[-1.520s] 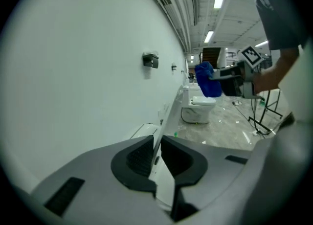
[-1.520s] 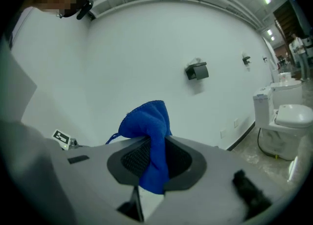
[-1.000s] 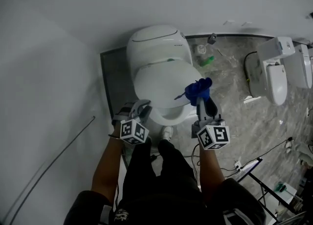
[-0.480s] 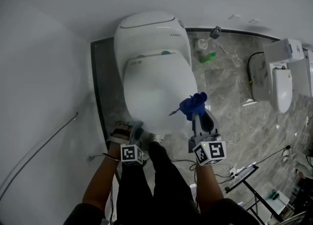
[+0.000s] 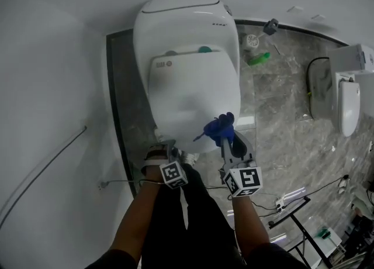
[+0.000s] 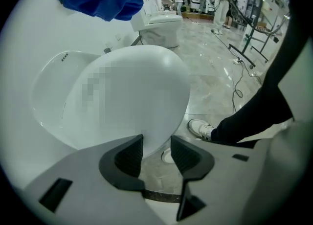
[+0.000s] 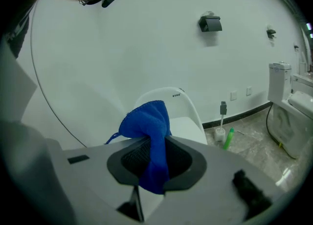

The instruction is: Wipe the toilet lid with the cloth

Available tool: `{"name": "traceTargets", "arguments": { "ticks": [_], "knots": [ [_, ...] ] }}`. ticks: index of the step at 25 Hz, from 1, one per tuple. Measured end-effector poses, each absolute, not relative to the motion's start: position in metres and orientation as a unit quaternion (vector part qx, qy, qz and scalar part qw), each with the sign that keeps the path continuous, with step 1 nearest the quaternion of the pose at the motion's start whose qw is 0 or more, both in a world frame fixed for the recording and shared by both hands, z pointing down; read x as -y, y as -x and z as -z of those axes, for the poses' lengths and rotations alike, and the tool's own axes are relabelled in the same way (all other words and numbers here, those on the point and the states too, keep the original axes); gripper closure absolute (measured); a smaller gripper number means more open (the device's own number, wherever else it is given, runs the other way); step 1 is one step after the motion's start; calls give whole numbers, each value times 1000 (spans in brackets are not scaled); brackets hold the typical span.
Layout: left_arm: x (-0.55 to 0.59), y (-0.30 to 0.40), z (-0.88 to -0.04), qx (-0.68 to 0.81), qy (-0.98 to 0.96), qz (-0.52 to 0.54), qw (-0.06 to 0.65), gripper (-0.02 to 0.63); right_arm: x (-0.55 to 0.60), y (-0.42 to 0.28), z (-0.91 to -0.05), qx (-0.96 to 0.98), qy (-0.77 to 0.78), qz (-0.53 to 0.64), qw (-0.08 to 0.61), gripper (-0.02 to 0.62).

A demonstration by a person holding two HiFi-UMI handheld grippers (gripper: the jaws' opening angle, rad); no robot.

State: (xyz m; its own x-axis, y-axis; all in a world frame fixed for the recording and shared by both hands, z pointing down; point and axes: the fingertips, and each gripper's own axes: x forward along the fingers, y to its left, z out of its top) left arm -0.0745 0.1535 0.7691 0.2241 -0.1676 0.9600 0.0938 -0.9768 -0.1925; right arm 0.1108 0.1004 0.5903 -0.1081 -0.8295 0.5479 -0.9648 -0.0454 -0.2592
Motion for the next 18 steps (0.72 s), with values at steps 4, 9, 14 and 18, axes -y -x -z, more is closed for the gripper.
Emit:
{"name": "traceTargets", "arguments": {
  "ticks": [4,9,14,18],
  "knots": [
    [-152,74,-772,-34,793,599,105,425,-94,-94,-604,690,-644,-302,134,528],
    [-154,82,-771,-27,820,564,94,425,-69,-77,-620,706,-626,-287,164,528],
    [-147,94,-741,-80,865,492,-51,482,-27,-66,-634,721,-602,-282,196,528],
    [-112,115,-713,-190,874,411,-176,531,10,-51,-641,729,-583,-287,215,528]
  ]
}}
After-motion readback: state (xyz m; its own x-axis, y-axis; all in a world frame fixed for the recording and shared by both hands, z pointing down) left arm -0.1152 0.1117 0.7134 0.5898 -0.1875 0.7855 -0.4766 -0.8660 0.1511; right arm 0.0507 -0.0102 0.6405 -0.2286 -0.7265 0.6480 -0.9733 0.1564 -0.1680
